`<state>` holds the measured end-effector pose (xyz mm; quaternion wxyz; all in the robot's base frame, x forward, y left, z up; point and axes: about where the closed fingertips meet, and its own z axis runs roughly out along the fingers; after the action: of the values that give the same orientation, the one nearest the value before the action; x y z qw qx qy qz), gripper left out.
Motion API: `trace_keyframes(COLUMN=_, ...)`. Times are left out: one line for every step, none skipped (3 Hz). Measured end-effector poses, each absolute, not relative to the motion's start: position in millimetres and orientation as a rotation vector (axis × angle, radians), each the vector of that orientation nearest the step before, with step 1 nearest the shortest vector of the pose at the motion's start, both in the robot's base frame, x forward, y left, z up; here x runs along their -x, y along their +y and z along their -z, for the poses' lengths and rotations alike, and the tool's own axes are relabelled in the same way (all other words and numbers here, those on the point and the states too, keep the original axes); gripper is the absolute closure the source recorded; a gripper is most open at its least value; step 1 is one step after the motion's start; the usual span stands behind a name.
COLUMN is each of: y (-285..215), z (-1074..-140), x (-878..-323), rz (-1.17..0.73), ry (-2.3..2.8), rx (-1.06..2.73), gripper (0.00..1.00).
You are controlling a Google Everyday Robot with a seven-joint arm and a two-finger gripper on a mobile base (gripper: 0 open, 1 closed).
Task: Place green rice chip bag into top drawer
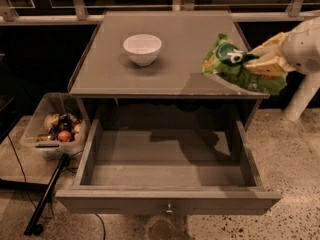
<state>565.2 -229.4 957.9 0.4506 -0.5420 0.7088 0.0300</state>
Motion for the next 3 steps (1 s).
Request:
trace_keyframes(y=-229.2, z=-949.5, x=-523.5, rz=-0.093, ry=1.796, rx=1.29, gripper=1.0)
trace_keyframes(y=-230.2, z=-944.0, x=-519.1, rz=-0.097, ry=1.809, rx=1.291, gripper=1.0)
trace_keyframes(y=-220.4, z=-950.6, x=-532.5, rz=-0.075, ry=1.801, rx=1.298, gripper=1.0)
